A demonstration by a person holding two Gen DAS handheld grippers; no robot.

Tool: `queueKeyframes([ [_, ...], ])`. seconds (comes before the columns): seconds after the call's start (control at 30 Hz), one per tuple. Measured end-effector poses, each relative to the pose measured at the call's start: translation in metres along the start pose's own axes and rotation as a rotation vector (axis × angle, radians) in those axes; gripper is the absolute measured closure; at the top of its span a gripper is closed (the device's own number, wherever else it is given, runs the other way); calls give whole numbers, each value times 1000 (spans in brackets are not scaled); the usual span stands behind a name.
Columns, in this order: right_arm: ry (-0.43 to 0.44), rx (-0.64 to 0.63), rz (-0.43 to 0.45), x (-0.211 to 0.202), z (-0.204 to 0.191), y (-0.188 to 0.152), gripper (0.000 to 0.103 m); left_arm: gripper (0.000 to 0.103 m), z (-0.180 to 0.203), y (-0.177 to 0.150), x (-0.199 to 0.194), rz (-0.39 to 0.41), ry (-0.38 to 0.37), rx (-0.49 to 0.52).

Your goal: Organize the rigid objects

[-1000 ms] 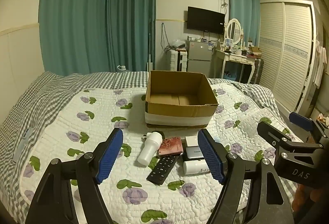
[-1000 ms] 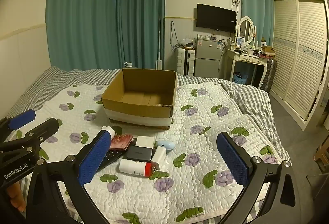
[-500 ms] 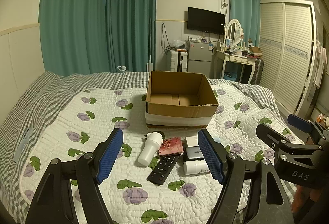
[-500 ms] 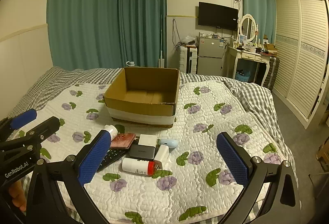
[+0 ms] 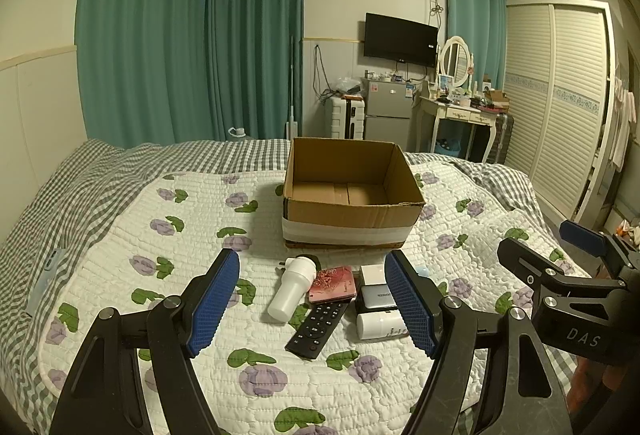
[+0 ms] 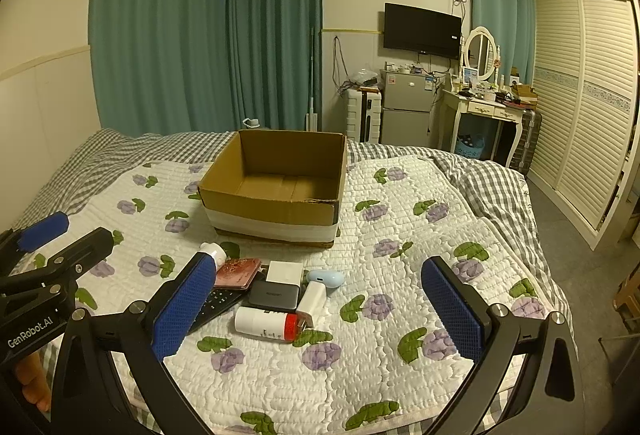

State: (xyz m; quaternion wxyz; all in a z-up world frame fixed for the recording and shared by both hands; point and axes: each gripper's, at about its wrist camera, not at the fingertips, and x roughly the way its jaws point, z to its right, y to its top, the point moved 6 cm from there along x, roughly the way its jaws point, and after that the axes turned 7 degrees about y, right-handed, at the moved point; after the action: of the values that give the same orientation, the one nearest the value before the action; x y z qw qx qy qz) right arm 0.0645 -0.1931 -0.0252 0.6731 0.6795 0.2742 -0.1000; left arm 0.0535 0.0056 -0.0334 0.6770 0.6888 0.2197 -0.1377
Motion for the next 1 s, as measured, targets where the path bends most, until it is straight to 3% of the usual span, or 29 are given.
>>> queueKeyframes([
  [1.0, -5, 0, -7, 0, 3, -4, 0, 25, 0, 0, 0, -1, 1, 1],
])
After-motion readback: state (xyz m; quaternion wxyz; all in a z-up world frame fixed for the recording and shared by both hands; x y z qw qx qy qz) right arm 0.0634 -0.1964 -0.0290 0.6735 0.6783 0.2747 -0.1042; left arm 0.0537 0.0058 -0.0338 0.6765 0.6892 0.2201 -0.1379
